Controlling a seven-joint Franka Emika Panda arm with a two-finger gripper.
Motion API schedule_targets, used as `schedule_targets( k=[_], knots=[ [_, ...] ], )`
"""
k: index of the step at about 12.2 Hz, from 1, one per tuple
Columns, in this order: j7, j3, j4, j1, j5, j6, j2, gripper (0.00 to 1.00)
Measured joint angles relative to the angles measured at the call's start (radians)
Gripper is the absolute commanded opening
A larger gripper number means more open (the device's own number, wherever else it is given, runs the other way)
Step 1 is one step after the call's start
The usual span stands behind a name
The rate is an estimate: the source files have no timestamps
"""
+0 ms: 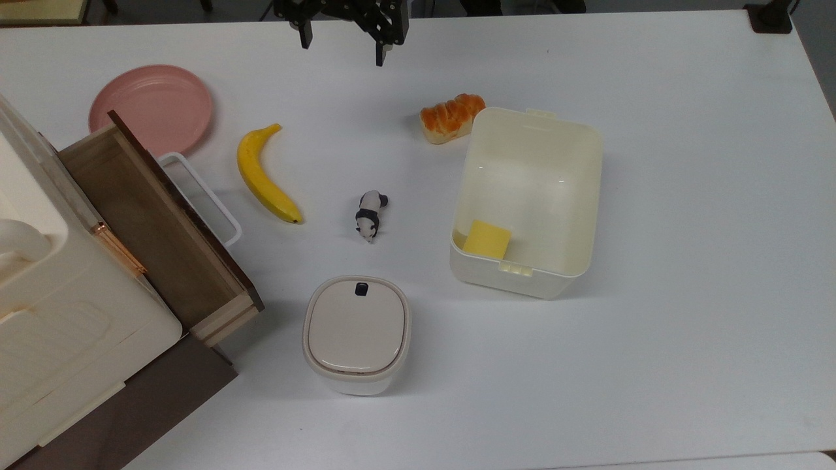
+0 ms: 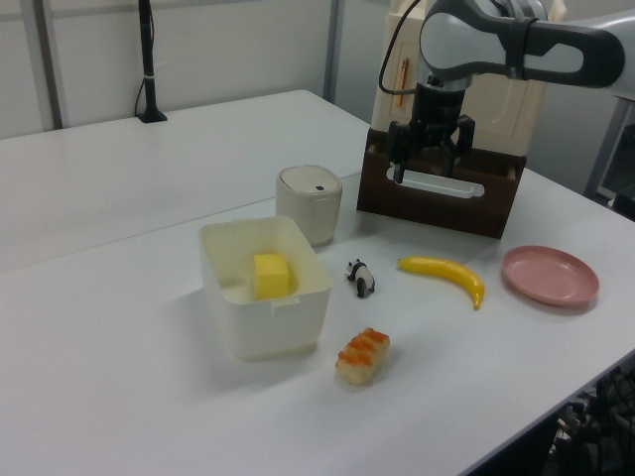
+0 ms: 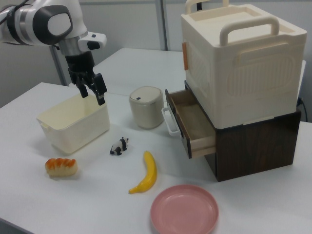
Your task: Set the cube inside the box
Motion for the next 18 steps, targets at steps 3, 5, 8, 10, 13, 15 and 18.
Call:
schedule_targets(
  k=[3,5,8,10,13,15,18],
  knots=[
    [0.000,0.000,0.000,0.000,0.001,0.006,0.000,1.00],
    [0.000,-0.002,0.000,0.000,0.001,0.008,0.000,1.00],
    [-0.001,-0.004,0.000,0.003,0.001,0.008,0.000,1.00],
    [-0.001,-0.013,0.000,0.014,0.001,0.008,0.000,1.00],
    [-0.001,-0.033,0.000,0.032,0.001,0.008,0.000,1.00],
    [-0.001,-0.043,0.000,0.042,0.001,0.008,0.000,1.00],
    [-0.001,-0.046,0.000,0.045,0.001,0.008,0.001,1.00]
  ],
)
